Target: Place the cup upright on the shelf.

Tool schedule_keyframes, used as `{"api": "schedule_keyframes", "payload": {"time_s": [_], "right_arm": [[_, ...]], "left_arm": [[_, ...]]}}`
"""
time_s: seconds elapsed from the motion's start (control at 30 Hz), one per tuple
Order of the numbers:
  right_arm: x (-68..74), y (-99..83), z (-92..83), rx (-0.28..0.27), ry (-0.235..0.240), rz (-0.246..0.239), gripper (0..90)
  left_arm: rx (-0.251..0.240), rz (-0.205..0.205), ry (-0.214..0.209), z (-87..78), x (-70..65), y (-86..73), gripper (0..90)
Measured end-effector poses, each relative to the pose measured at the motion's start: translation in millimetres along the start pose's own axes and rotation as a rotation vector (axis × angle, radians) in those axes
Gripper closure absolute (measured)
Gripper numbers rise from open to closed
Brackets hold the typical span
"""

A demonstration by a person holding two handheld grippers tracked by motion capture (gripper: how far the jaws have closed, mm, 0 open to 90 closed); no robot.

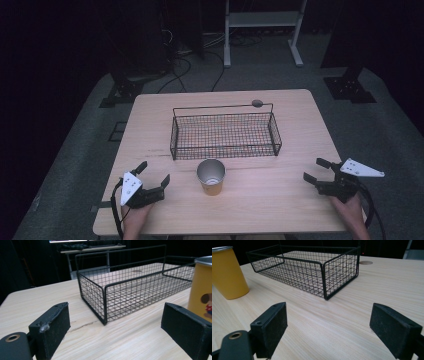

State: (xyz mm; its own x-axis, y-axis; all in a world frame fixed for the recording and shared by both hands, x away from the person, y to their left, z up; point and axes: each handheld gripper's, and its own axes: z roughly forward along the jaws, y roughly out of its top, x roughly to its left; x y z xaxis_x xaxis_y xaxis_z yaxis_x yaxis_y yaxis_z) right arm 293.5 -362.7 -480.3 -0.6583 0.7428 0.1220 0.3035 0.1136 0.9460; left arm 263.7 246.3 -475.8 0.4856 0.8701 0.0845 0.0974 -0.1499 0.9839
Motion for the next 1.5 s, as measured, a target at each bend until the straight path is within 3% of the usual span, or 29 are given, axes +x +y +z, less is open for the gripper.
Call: {"api": "schedule_keyframes", "payload": {"time_s": [0.2, 0.33, 0.5, 0.73, 1.1, 1.5], "right_arm": [[1.5, 0.0, 0.8, 0.007, -0.006, -0.013, 13.5], [2.3, 0.1, 1.5, 0.013, -0.011, -0.016, 13.5], [2.7, 0.2, 2.2, 0.019, -0.012, -0.021, 13.5], [2.9, 0.2, 2.2, 0.018, -0.011, -0.022, 13.5], [2.4, 0.2, 2.1, 0.017, -0.011, -0.018, 13.5], [2.3, 0.3, 2.1, 0.017, -0.01, -0.017, 13.5]], "left_arm": [[0.002, 0.033, -0.011, 0.4, -3.4, 1.5, 7.6], [-0.001, 0.016, -0.052, 0.8, -6.2, 3.7, 6.8], [-0.008, 0.026, -0.047, 2.0, -10.4, 5.1, 2.2], [-0.007, 0.037, -0.073, 3.5, -15.9, 7.0, 2.2], [0.008, 0.053, -0.155, 8.1, -26.2, 9.1, 2.1], [0.01, 0.066, -0.205, 11.4, -37.4, 10.9, 1.4]]}}
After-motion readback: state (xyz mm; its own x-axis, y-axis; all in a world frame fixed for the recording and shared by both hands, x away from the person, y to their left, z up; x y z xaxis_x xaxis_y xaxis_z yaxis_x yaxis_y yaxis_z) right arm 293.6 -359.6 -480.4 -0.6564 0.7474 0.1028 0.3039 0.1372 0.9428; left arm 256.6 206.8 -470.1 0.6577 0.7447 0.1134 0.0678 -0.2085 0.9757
